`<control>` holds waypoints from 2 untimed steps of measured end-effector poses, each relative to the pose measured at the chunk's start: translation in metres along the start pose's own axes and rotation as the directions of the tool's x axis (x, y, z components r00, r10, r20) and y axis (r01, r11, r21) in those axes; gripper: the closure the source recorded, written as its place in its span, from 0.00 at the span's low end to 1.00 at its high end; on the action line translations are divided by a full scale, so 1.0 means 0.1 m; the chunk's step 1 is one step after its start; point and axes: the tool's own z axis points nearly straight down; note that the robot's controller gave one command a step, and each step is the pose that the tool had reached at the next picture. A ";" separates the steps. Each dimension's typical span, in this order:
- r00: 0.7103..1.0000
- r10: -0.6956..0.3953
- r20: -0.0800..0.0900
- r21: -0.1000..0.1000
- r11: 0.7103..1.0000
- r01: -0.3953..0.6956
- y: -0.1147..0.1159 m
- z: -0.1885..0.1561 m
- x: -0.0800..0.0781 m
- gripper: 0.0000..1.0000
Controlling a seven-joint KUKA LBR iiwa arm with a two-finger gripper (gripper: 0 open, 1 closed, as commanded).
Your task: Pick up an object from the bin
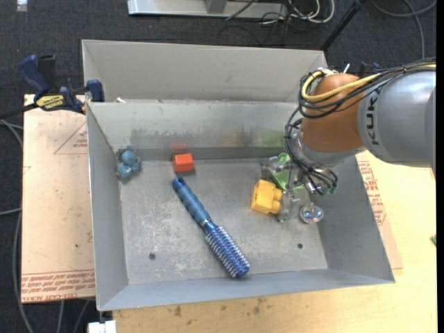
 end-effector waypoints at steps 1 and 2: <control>1.000 0.001 0.001 0.001 1.000 -0.001 -0.01 -0.01 0.00 1.00; 1.000 0.002 0.002 0.001 1.000 -0.002 -0.01 -0.01 0.00 0.00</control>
Offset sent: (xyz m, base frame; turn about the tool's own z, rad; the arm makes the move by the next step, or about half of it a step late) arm 0.0000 0.0000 0.0000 0.0000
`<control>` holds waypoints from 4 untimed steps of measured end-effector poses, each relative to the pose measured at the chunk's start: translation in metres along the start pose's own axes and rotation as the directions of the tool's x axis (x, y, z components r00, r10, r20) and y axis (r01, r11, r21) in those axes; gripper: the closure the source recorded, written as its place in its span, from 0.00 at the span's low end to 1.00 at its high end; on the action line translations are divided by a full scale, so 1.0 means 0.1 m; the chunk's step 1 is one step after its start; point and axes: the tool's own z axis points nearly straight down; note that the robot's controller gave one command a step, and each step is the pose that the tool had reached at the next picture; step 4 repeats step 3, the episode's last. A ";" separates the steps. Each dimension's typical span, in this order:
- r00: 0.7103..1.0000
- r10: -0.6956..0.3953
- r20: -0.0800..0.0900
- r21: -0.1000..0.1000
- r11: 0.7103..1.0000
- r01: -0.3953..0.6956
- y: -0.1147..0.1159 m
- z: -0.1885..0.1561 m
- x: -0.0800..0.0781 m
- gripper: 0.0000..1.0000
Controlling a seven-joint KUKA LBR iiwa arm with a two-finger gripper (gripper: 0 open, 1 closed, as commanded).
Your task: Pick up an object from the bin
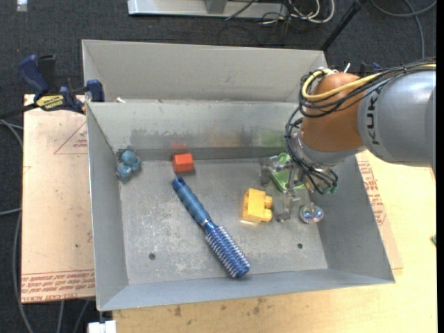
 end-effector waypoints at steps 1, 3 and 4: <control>0.994 0.108 -0.005 -0.003 0.994 -0.108 0.71 0.01 0.46 0.00; 0.998 0.061 0.010 0.002 0.998 -0.061 0.88 -1.39 0.11 1.00; 0.998 0.061 0.010 0.002 0.998 -0.061 0.88 -1.39 0.11 1.00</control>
Offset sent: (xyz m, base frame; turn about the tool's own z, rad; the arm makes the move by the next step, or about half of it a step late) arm -0.0615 0.0524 -0.0005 0.1127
